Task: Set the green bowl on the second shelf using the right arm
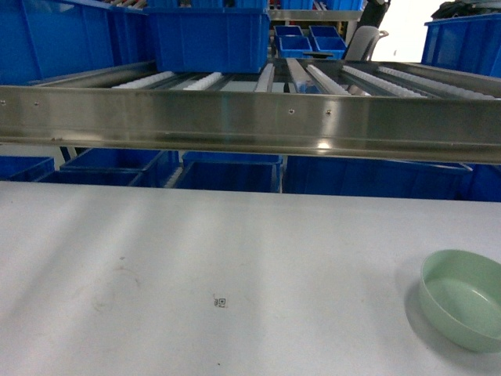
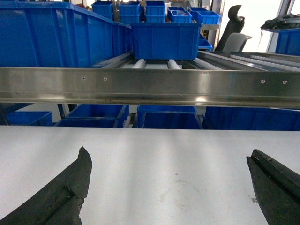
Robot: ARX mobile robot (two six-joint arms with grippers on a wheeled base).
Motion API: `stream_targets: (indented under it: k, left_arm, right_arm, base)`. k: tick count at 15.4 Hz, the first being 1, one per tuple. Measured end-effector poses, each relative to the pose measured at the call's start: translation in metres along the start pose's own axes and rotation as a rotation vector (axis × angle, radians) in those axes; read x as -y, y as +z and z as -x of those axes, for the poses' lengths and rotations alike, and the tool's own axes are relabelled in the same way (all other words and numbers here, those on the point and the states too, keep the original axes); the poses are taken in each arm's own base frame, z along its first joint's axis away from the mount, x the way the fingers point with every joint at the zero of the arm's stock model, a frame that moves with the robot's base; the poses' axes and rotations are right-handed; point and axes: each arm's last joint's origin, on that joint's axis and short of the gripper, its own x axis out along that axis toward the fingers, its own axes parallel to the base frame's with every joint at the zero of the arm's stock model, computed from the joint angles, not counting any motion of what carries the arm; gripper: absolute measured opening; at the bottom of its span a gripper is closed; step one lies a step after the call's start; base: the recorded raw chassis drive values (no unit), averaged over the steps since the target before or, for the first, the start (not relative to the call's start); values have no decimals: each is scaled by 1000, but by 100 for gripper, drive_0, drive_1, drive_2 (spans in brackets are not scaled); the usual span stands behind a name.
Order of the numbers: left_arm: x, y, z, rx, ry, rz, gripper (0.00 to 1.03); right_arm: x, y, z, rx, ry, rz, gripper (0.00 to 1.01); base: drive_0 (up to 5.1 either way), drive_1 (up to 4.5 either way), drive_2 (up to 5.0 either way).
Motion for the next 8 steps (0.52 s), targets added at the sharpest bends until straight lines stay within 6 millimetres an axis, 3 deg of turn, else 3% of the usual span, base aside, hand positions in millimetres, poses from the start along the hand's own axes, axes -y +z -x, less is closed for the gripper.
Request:
stream_targets:
  k: [8]
  left_arm:
    - [0, 0, 0, 0, 0, 0, 98]
  right_arm:
    - [0, 0, 0, 0, 0, 0, 98]
  base:
    - [0, 0, 0]
